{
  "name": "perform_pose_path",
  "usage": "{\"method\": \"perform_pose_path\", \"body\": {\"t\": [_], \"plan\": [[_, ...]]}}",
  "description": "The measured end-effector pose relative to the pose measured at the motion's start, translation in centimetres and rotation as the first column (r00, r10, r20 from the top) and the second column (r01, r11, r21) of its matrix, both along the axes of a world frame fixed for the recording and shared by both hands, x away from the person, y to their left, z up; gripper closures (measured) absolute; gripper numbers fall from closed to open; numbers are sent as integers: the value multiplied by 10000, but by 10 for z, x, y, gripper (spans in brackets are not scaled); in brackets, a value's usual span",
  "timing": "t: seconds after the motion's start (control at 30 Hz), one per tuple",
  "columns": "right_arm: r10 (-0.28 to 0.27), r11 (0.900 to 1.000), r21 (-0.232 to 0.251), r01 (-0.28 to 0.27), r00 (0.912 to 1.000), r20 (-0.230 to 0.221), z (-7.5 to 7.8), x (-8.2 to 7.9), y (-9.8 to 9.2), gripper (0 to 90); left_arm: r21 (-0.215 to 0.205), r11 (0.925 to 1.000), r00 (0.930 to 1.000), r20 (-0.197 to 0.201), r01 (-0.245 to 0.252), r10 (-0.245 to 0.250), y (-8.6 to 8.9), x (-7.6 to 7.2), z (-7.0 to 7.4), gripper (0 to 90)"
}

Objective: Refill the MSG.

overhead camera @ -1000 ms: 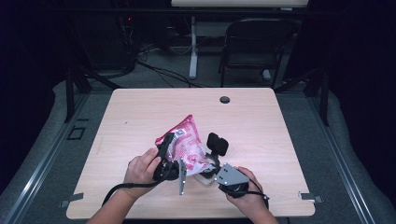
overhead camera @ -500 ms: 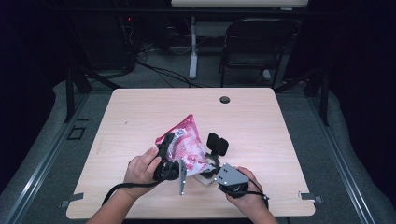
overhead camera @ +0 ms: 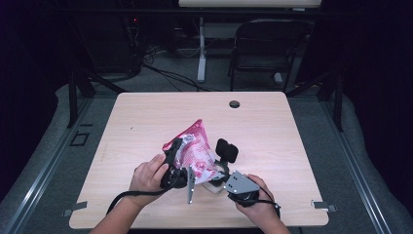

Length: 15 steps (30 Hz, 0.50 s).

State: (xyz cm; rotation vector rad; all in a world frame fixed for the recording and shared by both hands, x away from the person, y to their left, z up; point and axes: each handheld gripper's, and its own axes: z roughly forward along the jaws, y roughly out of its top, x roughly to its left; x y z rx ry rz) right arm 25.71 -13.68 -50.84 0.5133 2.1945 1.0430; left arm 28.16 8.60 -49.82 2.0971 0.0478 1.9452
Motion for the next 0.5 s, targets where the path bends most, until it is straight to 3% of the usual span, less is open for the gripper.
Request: {"method": "perform_pose_path", "body": {"t": [0.5], "plan": [[-11,10000,2,11,10000,5,0,0,0,900,5,9999,9997,220,121,-121,-1,0,1,693]]}}
